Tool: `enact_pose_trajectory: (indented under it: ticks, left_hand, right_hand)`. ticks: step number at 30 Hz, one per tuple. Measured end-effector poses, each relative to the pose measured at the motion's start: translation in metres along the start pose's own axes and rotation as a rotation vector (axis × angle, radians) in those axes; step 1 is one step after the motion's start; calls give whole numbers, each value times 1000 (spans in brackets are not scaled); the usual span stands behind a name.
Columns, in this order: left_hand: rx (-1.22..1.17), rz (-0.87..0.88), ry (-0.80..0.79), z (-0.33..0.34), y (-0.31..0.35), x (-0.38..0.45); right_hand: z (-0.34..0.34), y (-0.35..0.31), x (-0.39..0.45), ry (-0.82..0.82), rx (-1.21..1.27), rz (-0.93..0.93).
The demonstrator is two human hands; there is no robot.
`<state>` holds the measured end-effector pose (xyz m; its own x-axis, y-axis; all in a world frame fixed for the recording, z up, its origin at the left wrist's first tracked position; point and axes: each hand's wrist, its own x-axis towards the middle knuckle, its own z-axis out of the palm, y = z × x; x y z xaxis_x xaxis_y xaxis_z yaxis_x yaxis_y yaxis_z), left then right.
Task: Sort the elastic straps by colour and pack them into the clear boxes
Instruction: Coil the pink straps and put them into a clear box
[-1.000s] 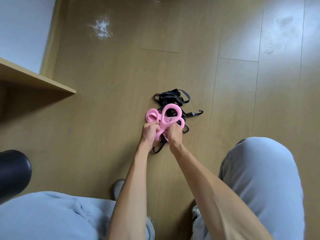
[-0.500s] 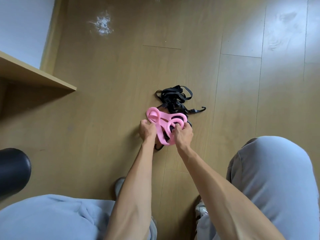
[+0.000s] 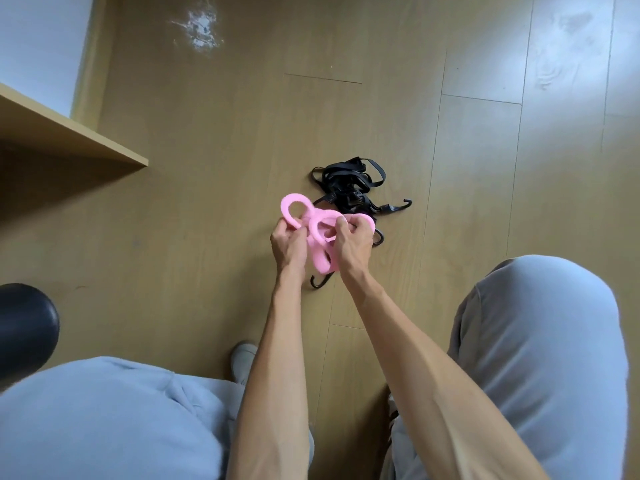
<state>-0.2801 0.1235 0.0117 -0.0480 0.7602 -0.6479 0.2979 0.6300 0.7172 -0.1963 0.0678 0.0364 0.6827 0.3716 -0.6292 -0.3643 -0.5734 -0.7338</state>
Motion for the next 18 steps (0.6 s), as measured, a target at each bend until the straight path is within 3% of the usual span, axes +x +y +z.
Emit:
enact_pose_trajectory:
  ticks: [3,9,15,18]
  left_hand:
    - [-78,90,-183,-10,8,-12]
    - [-129,115,-382,-17,29,-31]
    - [-86,94,-328,-21,51,-26]
    - [51,199,-263,-20,60,-18]
  right_hand:
    - [2,-13,-1,-105,186,-17]
    - [5,-44,0,-126,365,-21]
    - [11,-54,-4,-85,403,-116]
    - [13,-52,-5,-106,298,-159]
